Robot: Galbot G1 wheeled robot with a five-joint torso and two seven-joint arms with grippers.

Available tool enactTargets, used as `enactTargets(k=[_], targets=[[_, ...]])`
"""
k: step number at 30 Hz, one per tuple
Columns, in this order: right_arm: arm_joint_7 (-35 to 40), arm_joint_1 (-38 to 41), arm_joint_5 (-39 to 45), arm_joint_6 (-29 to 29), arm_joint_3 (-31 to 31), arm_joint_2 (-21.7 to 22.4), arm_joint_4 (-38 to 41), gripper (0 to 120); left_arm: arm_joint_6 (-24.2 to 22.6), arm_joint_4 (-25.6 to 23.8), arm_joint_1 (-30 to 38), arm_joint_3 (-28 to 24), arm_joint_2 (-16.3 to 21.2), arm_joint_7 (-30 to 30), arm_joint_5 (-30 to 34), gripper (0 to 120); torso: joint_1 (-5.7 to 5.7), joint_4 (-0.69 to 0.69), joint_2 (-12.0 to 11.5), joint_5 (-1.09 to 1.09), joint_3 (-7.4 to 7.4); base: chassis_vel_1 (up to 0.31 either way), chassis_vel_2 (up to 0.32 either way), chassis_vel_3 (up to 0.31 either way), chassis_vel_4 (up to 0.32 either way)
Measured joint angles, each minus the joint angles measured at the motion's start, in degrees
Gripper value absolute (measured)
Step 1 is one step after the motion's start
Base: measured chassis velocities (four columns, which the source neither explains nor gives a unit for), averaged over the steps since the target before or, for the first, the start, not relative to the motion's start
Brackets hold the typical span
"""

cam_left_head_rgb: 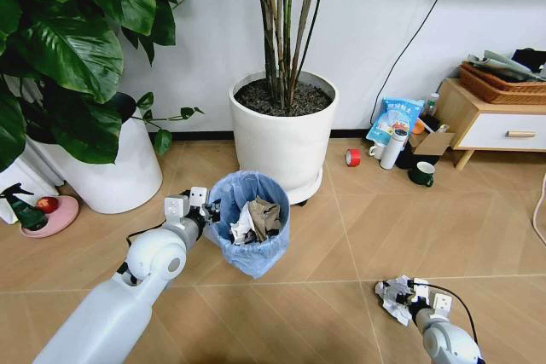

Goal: Pick up the trash bin and place the garbage on the floor into it.

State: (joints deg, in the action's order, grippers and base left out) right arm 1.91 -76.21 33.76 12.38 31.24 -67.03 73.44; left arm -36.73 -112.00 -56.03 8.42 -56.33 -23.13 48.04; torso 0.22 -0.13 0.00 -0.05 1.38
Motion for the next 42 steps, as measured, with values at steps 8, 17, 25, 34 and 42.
enactTargets(k=[8,17,25,34,42], targets=[[0.0,0.1,-0.1,-1.1,-0.2,-0.2,-1.0,58,0.0,0.2,0.1,-0.2,0.0,0.0,0.0,0,0.00,0.00,0.0,0.00,0.00,0.000,0.000,0.000,0.000],[0.0,0.9,-0.7,-2.1,-0.7,-0.8,-2.6,27,0.1,0.2,0.2,-0.3,0.1,0.0,0.0,0,0.00,0.00,0.0,0.02,0.00,0.000,0.000,0.000,0.000],[0.1,1.0,-1.3,-2.4,0.0,-0.4,-0.7,0,0.1,0.1,0.2,-0.2,0.2,-0.1,0.0,0,0.00,0.00,0.0,0.01,0.00,0.000,0.000,0.000,0.000],[0.1,-1.2,-1.6,-2.0,3.5,6.2,16.7,0,0.4,-0.1,-0.2,-0.2,0.0,-0.3,-0.1,0,0.00,-0.01,0.0,0.01,0.00,0.000,0.000,0.000,0.000],[1.9,4.6,8.1,3.2,-0.9,15.6,36.3,0,0.7,0.6,-0.4,-0.8,-0.9,-0.5,-1.1,0,0.00,-0.01,0.0,0.02,0.00,0.000,0.000,0.000,0.000]])
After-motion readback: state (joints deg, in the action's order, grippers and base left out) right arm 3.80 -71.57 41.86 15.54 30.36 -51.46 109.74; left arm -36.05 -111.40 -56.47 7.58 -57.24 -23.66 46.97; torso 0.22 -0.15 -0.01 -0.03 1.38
